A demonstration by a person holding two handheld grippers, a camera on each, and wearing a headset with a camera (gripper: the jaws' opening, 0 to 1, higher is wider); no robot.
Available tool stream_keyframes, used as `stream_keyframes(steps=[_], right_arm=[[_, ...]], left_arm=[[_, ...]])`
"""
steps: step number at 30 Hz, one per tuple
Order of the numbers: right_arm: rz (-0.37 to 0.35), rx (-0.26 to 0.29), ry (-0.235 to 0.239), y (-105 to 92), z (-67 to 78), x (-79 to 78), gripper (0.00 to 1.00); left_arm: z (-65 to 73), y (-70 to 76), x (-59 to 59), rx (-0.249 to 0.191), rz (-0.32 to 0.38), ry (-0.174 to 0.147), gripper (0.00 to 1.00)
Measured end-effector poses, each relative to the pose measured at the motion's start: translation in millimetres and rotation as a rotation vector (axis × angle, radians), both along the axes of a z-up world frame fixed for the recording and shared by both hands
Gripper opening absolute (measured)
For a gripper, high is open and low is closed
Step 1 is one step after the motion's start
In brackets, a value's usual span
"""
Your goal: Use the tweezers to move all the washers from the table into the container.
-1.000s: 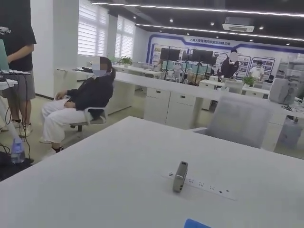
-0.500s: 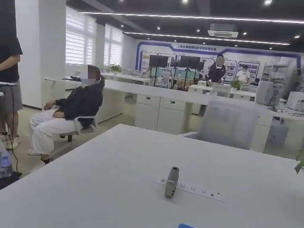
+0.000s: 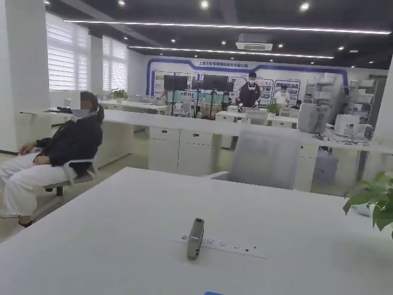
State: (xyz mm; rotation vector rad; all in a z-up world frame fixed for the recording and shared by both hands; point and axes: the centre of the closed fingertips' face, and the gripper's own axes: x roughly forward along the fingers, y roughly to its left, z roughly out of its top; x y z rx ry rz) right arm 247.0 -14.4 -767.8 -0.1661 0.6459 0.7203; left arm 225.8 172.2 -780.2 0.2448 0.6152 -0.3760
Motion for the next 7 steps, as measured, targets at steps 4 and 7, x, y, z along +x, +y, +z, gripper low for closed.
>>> stream_keyframes(steps=[4, 7], right_arm=[[-0.024, 0.027, -0.002, -0.2, -1.6, -3.3, 0.93], [-0.029, 0.026, -0.004, 0.4, -6.1, -4.0, 0.99]], left_arm=[[13.4, -0.6, 0.5, -0.035, -0.001, -0.031, 0.91], [22.3, 0.9, 2.0, -0.056, 0.007, -0.058, 0.95]])
